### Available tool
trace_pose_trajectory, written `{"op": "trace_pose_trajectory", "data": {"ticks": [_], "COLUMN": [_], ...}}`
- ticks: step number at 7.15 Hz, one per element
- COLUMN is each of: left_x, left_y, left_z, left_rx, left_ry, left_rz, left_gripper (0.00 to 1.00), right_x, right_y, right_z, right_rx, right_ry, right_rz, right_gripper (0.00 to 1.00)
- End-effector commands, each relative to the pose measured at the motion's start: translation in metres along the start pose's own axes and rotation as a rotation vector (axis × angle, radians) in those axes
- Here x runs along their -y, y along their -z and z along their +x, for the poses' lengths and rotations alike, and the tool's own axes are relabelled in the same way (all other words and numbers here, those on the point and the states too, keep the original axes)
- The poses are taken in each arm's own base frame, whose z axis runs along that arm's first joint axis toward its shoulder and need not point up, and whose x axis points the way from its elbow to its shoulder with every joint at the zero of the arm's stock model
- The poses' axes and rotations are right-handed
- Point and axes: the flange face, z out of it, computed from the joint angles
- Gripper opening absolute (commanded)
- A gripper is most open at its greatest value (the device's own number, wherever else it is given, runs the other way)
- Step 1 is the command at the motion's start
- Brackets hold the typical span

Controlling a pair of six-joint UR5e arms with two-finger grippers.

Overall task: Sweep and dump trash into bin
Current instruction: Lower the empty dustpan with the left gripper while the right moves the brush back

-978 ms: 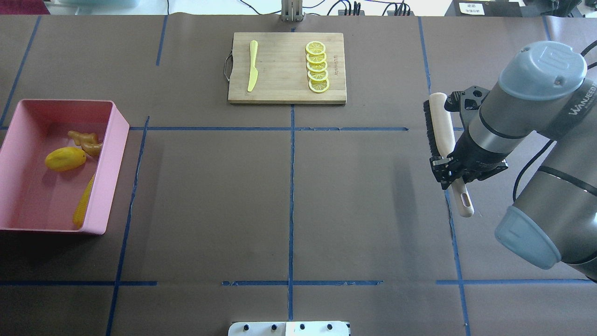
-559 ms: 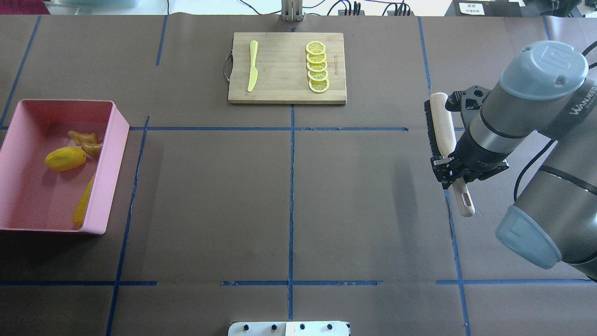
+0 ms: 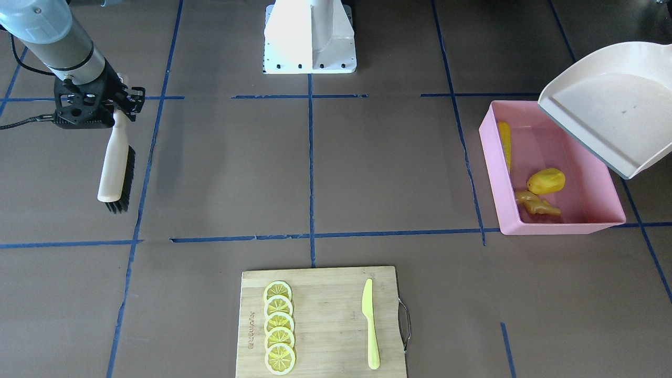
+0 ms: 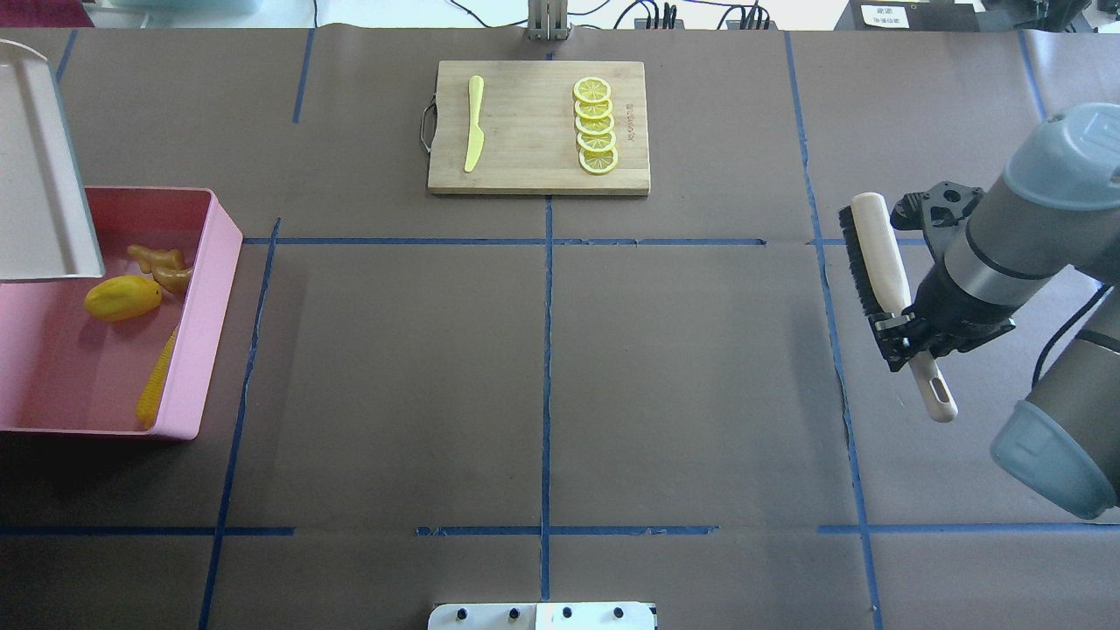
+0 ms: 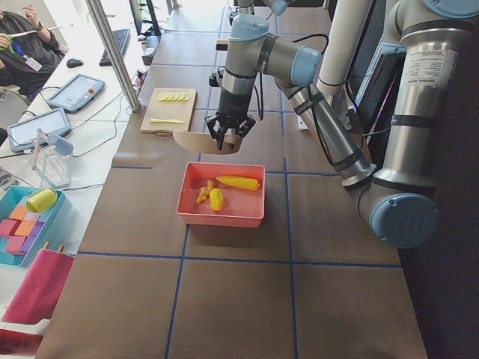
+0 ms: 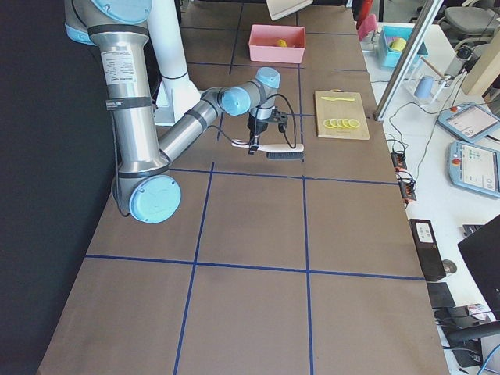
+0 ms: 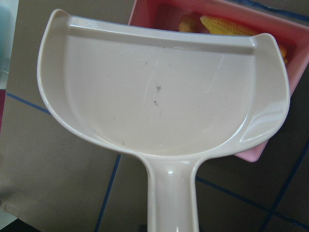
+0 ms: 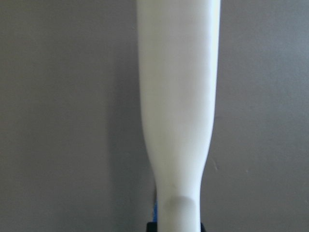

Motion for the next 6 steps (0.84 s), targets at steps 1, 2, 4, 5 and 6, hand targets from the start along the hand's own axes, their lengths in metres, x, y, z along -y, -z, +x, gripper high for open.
{"op": "trace_pose_trajectory", "data": {"ticks": [1, 2, 4, 5, 6], "left_x": [0.066, 0.107, 0.145, 0.155, 0.171], "left_y": [-0.019, -0.042, -0.060, -0.061, -0.062], "left_z": [0.024, 0.043, 0.060, 0.063, 0.074], "left_rx": [-0.095, -0.154, -0.180, -0.182, -0.198], "left_ry": [-0.013, -0.054, -0.063, -0.056, -0.051], "left_rz": [0.047, 0.046, 0.074, 0.087, 0.095], "left_gripper": [0.00, 0.00, 0.00, 0.00, 0.00], "right_x": [-0.015, -0.021, -0.023, -0.018, -0.025], "right_y": [-0.022, -0.033, -0.053, -0.067, -0.085], "right_z": [0.064, 0.084, 0.106, 0.115, 0.137], "right_rx": [-0.025, -0.046, -0.059, -0.056, -0.029], "right_ry": [-0.058, -0.090, -0.136, -0.129, -0.104], "right_rz": [-0.014, -0.041, -0.097, -0.091, -0.061], "right_gripper": [0.00, 0.00, 0.00, 0.00, 0.00]}}
